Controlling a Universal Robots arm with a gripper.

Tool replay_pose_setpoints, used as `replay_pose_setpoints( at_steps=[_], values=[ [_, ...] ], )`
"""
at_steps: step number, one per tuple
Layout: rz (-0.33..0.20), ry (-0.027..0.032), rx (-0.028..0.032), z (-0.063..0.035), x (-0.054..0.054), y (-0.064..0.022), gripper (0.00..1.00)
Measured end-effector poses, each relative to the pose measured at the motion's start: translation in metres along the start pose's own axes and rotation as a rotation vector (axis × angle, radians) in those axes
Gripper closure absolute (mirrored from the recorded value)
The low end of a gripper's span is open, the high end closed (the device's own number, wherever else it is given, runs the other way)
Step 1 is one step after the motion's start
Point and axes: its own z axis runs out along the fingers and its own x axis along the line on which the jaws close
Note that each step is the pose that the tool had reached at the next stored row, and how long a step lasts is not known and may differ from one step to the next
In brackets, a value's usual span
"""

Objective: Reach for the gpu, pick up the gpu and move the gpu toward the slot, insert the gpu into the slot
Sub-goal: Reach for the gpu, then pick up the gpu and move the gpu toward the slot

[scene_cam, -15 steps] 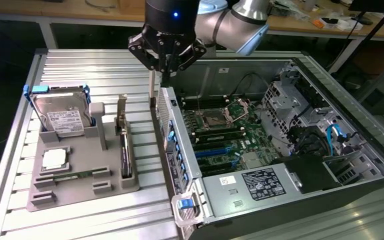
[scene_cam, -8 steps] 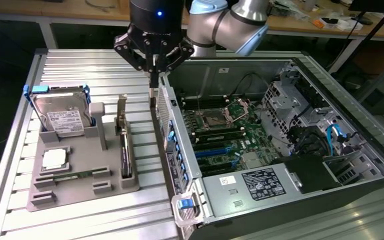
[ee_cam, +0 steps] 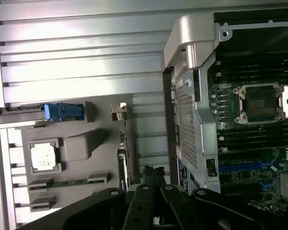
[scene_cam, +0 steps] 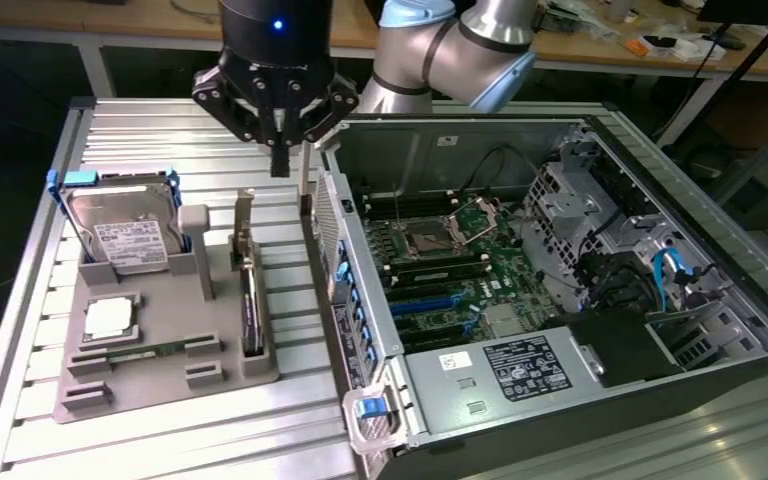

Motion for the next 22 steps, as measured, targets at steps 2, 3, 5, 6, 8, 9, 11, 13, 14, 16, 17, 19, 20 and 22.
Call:
replay_pose_setpoints(
  at_steps=[2, 3, 5, 6, 8, 9, 11, 13, 14, 16, 17, 19, 20, 22],
  values=[
    [0.0, 0.0001, 0.0001, -0.0002, 0.005, -0.0004, 0.89],
    [0.0, 0.0001, 0.0001, -0.0003, 0.008, -0.0006, 0.89],
    [0.0, 0.0001, 0.0001, -0.0004, 0.014, -0.0011, 0.89],
    [0.0, 0.0, 0.0, -0.0005, 0.018, -0.0013, 0.89],
    [0.0, 0.0001, 0.0001, -0.0007, 0.024, -0.0018, 0.89],
    [0.0, 0.0002, 0.0001, -0.0008, 0.027, -0.002, 0.89],
    [0.0, 0.0001, 0.0001, -0.0009, 0.033, -0.0025, 0.89],
    [0.0, 0.0, 0.0, -0.001, 0.039, -0.003, 0.89],
    [0.0, 0.0001, 0.0001, -0.0011, 0.042, -0.0032, 0.89],
    [0.0, 0.0002, 0.0002, -0.0014, 0.048, -0.0036, 0.89],
    [0.0, 0.0001, 0.0001, -0.0014, 0.05, -0.0037, 0.89],
    [0.0, 0.0, 0.0, -0.0014, 0.051, -0.0039, 0.89],
    [0.0, 0.0001, 0.0001, -0.0014, 0.051, -0.0039, 0.89],
    [0.0, 0.0001, 0.0001, -0.0014, 0.052, -0.0039, 0.89]
  ],
)
